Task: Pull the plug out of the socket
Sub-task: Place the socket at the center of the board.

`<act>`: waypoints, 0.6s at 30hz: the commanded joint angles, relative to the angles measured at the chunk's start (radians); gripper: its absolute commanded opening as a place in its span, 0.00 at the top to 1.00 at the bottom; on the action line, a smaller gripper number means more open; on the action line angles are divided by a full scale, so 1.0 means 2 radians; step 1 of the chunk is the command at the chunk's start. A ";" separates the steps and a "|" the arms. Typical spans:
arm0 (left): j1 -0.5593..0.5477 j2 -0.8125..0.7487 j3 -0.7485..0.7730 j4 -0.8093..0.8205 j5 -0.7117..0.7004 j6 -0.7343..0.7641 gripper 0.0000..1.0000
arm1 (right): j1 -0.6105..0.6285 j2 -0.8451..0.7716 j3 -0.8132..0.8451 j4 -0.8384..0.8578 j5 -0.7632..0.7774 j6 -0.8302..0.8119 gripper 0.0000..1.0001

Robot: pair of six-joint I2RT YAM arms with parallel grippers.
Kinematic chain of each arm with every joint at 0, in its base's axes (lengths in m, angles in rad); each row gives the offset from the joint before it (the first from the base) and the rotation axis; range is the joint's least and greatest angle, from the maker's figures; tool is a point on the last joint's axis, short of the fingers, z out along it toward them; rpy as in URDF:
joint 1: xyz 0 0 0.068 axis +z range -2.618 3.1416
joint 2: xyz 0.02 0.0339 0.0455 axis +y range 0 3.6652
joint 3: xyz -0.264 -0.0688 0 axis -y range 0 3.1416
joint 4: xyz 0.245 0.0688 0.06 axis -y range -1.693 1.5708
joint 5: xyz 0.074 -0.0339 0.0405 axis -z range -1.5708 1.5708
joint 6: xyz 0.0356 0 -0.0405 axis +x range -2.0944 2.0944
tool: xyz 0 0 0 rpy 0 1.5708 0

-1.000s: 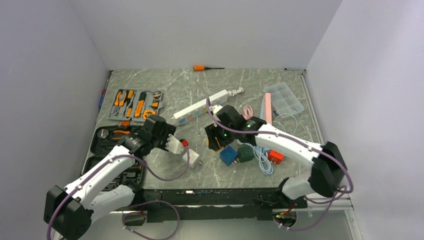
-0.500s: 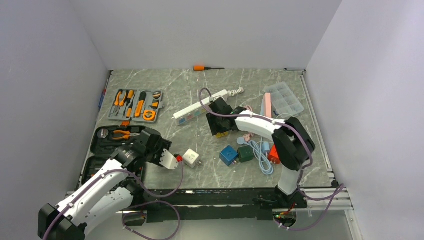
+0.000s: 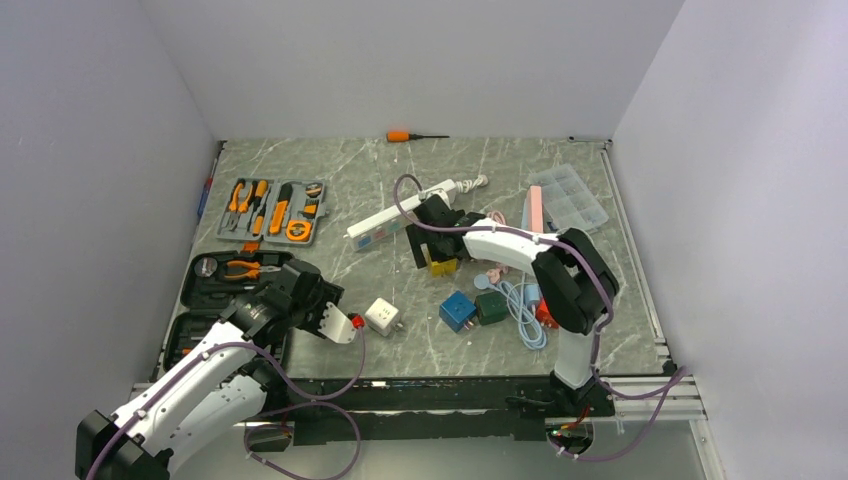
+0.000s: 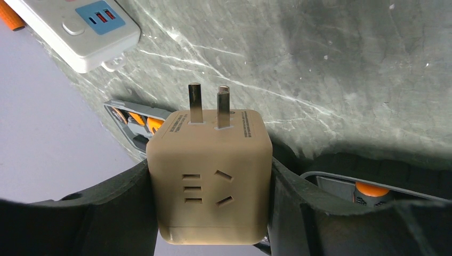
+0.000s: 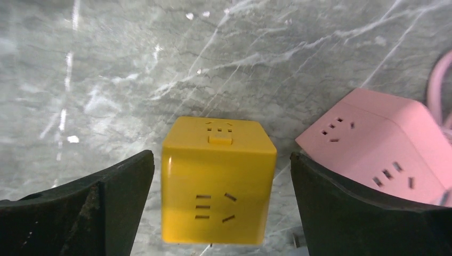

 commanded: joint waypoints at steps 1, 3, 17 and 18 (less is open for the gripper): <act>-0.002 -0.001 0.012 0.010 0.017 -0.008 1.00 | 0.017 -0.079 0.006 0.019 0.019 -0.007 0.00; -0.002 0.000 0.017 0.009 0.021 -0.015 1.00 | 0.030 -0.103 -0.001 0.024 0.010 -0.010 0.00; -0.002 0.087 0.076 0.043 0.032 -0.076 1.00 | 0.057 -0.253 -0.080 0.022 0.009 0.042 0.01; -0.002 0.115 0.105 0.033 0.042 -0.100 1.00 | 0.051 -0.269 -0.087 0.016 0.012 0.047 0.01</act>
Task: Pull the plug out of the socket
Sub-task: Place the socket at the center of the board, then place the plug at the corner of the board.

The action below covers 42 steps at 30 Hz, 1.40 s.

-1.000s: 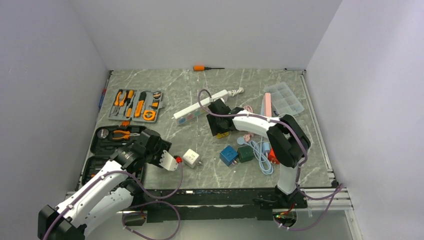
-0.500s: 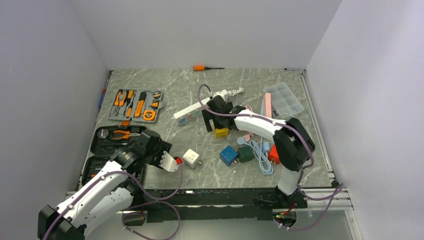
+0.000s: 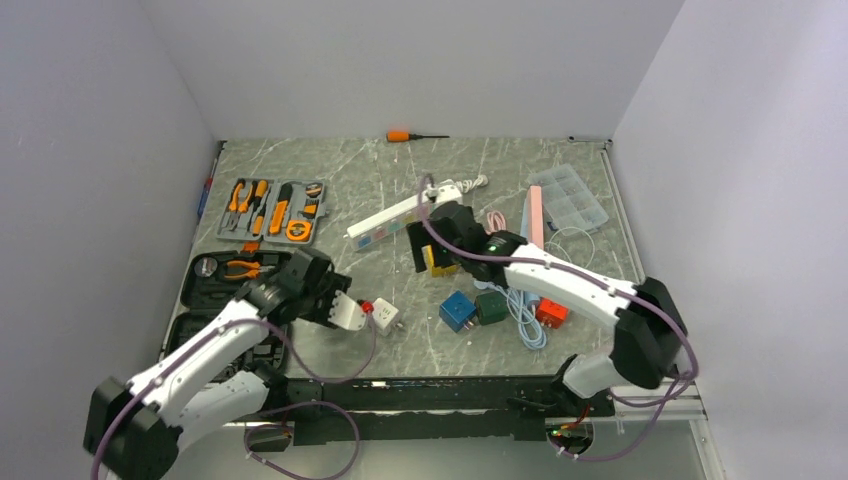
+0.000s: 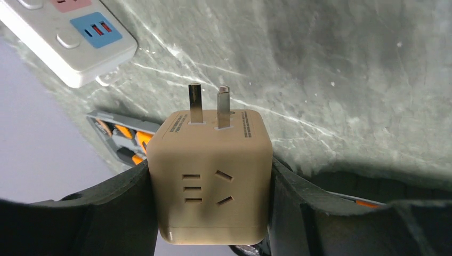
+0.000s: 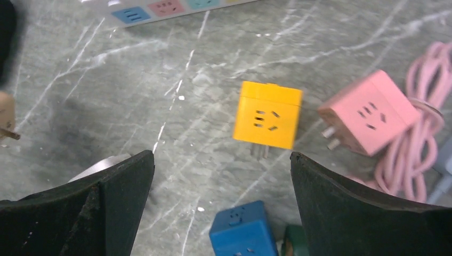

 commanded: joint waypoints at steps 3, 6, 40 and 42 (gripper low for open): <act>-0.009 0.113 0.152 -0.010 0.057 -0.124 1.00 | -0.036 -0.125 -0.045 -0.023 0.017 0.042 0.01; -0.036 0.160 0.208 -0.012 0.062 -0.162 1.00 | -0.057 -0.180 -0.067 -0.042 0.021 0.052 0.02; -0.153 0.436 0.369 -0.035 0.212 -0.388 0.02 | -0.087 -0.298 -0.050 -0.185 0.076 0.085 0.01; -0.150 0.425 0.410 -0.078 0.232 -0.381 0.01 | -0.090 -0.289 -0.046 -0.180 0.073 0.080 0.01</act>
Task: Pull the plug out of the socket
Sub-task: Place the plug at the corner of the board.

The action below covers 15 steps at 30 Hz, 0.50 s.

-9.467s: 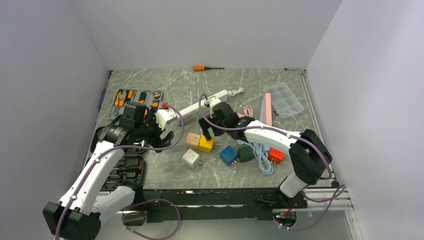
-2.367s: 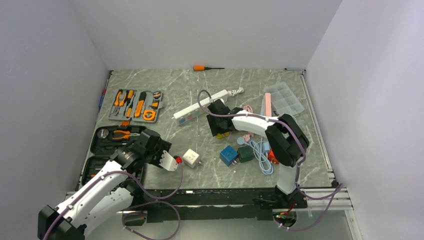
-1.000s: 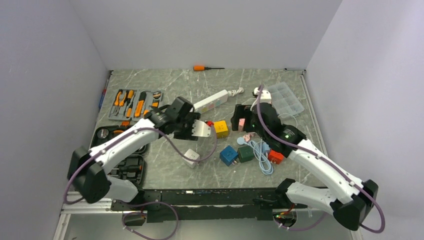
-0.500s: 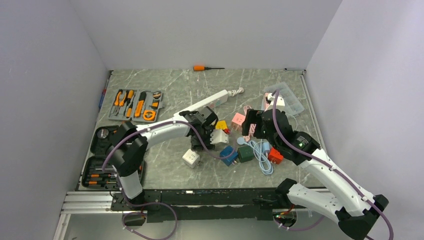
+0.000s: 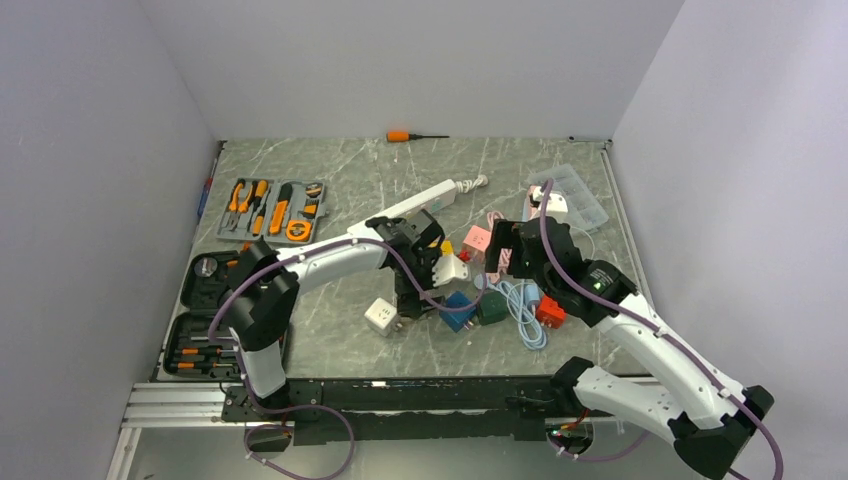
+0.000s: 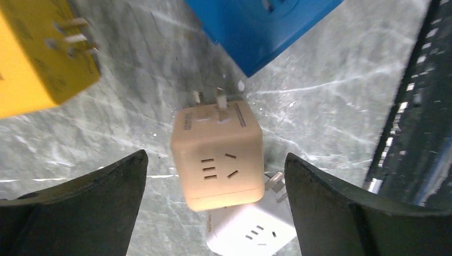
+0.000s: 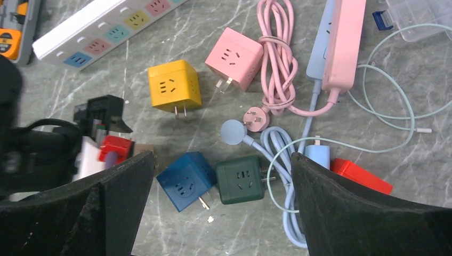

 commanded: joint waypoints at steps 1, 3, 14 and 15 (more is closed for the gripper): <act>0.006 -0.037 0.089 -0.074 0.072 0.003 0.01 | -0.007 0.016 0.026 0.008 0.002 -0.010 0.01; 0.018 -0.049 0.122 -0.109 0.084 0.014 0.01 | -0.010 0.028 0.033 0.013 -0.002 -0.015 0.00; 0.194 0.008 0.284 -0.164 0.044 -0.014 0.01 | -0.047 0.033 0.054 0.015 -0.014 -0.012 0.01; 0.207 0.024 0.296 -0.155 0.032 -0.021 0.01 | -0.050 0.027 0.052 0.016 -0.016 -0.010 0.01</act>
